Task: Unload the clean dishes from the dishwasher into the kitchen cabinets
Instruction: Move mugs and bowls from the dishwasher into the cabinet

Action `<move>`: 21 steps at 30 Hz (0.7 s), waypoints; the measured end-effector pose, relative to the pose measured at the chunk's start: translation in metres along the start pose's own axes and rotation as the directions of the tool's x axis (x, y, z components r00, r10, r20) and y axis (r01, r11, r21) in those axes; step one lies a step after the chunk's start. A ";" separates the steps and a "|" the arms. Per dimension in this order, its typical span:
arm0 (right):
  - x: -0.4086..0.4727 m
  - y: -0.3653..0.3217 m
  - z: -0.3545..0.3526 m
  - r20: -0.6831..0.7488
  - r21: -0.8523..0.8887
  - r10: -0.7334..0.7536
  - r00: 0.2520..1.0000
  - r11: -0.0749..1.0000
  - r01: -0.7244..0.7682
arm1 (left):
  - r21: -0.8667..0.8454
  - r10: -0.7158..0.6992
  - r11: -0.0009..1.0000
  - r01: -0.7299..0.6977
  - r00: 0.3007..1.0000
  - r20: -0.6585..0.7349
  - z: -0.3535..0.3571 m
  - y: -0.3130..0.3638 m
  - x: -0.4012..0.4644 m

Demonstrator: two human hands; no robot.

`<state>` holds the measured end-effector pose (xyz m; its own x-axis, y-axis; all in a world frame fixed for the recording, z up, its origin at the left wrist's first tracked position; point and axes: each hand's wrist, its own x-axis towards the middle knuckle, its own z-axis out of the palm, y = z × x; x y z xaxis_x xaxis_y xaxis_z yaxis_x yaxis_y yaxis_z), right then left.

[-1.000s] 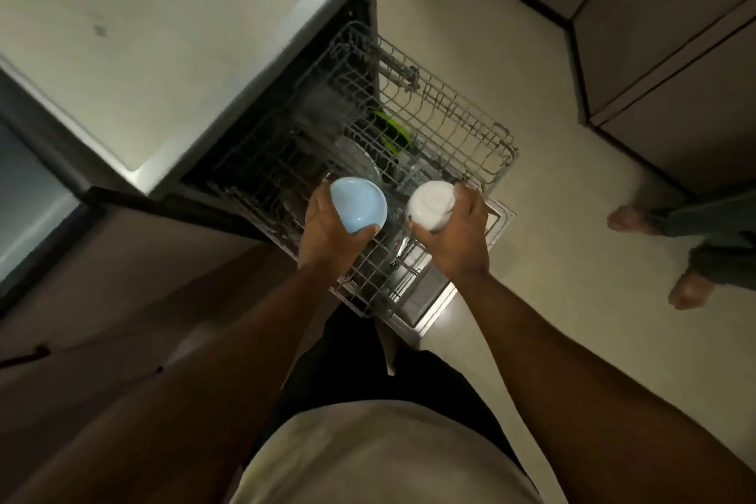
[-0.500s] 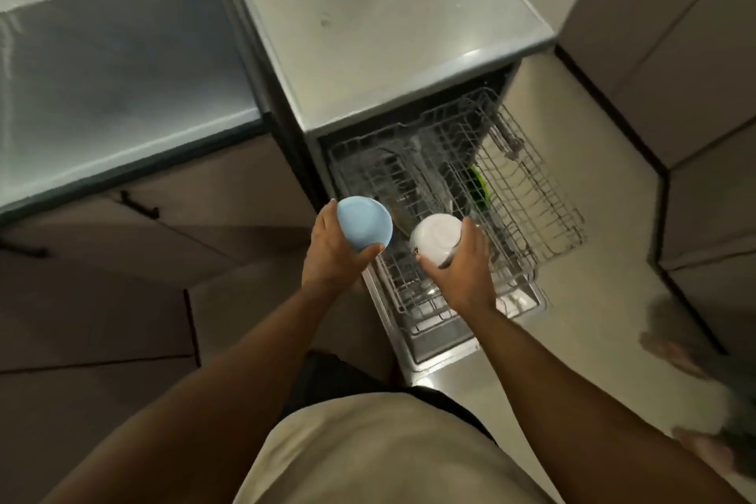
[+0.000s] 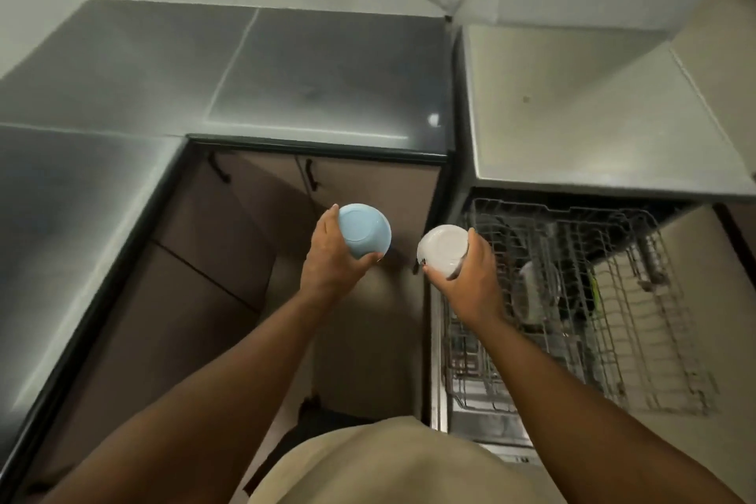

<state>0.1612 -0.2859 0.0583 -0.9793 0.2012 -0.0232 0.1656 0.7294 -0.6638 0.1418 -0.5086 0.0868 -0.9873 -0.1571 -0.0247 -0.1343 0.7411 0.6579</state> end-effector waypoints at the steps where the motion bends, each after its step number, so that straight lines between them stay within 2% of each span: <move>1: 0.001 -0.001 -0.001 -0.005 0.008 0.002 1.000 1.000 -0.002 | 0.003 -0.012 1.000 0.012 1.000 0.008 -0.001 -0.001 0.001; 12: 0.023 -0.120 0.069 0.103 -0.013 -0.293 0.950 0.955 0.296 | -0.036 -0.144 0.990 0.139 0.967 -0.210 -0.107 -0.094 0.004; 21: 0.046 -0.219 0.101 0.034 0.074 -0.397 0.917 0.916 0.394 | -0.020 -0.152 0.988 0.154 0.939 -0.310 -0.185 -0.143 0.029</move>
<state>0.0678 -0.5023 0.1277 -0.9679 -0.1274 0.2167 -0.2426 0.6994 -0.6723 0.1485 -0.7398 0.1317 -0.8798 -0.4625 0.1096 -0.2830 0.6950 0.6609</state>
